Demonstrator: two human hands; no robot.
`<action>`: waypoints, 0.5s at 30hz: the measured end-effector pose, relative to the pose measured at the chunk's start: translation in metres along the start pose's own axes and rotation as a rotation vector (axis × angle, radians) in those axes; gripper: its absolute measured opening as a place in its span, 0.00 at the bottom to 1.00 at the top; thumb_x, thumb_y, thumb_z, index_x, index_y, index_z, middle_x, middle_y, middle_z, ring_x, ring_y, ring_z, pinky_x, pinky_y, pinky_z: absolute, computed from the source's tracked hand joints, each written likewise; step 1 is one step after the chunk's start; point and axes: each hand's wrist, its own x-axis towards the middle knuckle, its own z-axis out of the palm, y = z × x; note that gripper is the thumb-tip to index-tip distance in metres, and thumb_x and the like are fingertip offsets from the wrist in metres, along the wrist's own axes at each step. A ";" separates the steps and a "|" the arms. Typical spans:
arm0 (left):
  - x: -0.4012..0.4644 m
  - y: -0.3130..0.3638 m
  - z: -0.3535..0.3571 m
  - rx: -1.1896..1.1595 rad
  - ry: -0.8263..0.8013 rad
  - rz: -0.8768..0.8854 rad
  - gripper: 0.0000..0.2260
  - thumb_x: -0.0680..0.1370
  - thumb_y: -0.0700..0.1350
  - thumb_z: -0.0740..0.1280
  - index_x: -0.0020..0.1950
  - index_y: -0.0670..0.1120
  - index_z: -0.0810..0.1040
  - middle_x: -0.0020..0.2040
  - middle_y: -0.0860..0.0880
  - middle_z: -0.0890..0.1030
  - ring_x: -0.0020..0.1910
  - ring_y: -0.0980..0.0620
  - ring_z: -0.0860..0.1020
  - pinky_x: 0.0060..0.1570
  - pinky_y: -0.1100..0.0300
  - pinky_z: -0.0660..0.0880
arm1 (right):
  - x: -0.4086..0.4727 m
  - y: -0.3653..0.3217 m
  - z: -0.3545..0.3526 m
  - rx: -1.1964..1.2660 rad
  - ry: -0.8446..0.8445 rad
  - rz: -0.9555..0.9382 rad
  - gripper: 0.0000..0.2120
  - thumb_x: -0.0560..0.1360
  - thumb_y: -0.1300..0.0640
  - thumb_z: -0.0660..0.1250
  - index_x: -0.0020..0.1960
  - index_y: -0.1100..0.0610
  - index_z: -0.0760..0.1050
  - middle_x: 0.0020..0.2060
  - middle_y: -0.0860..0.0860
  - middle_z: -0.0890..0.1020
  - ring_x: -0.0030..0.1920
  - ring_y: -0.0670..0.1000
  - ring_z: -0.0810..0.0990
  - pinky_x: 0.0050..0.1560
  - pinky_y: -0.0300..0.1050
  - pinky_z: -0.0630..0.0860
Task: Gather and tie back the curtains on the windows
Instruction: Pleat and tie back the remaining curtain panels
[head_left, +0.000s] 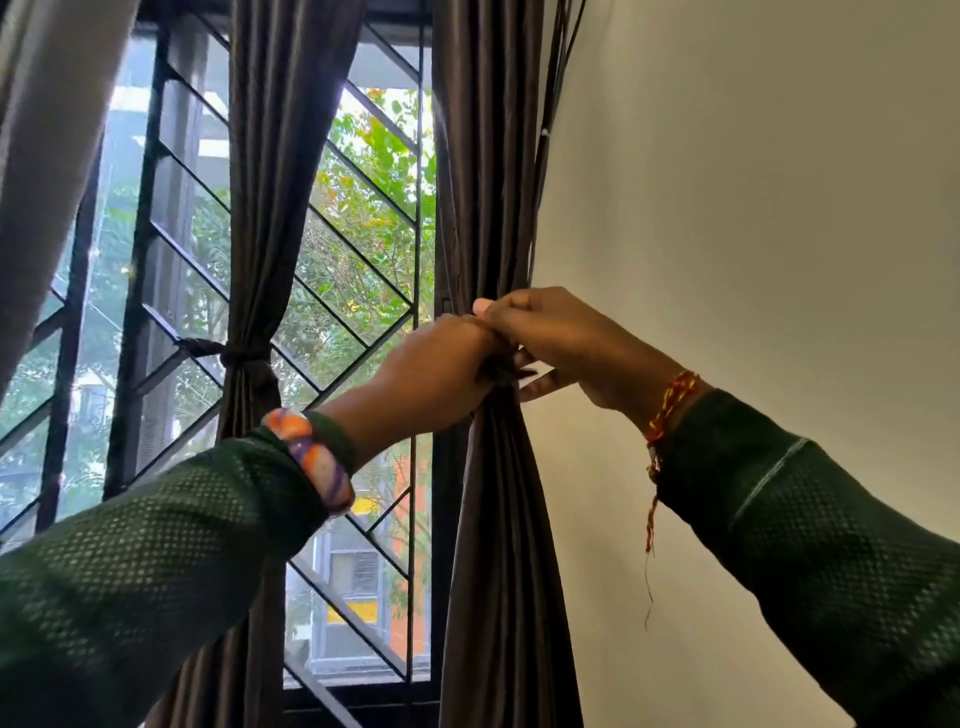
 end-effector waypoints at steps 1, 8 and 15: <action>0.002 -0.003 -0.001 -0.188 0.016 -0.101 0.07 0.73 0.42 0.68 0.49 0.42 0.82 0.41 0.43 0.82 0.40 0.45 0.80 0.38 0.59 0.76 | -0.004 0.005 -0.002 -0.023 -0.030 -0.045 0.12 0.78 0.49 0.62 0.57 0.54 0.76 0.46 0.50 0.78 0.49 0.51 0.78 0.42 0.46 0.80; 0.002 -0.005 0.016 -0.875 0.043 -0.359 0.07 0.70 0.37 0.72 0.37 0.44 0.75 0.32 0.42 0.78 0.28 0.52 0.74 0.28 0.62 0.70 | -0.002 0.030 -0.004 -0.054 0.244 -0.212 0.08 0.74 0.61 0.69 0.50 0.63 0.82 0.42 0.63 0.84 0.43 0.59 0.84 0.39 0.46 0.82; 0.014 0.001 0.018 -0.219 0.040 -0.072 0.13 0.66 0.42 0.70 0.49 0.41 0.77 0.39 0.46 0.79 0.40 0.43 0.79 0.36 0.56 0.73 | 0.003 0.038 -0.008 -0.030 0.272 -0.150 0.08 0.75 0.62 0.67 0.50 0.65 0.80 0.44 0.62 0.83 0.36 0.53 0.83 0.34 0.41 0.81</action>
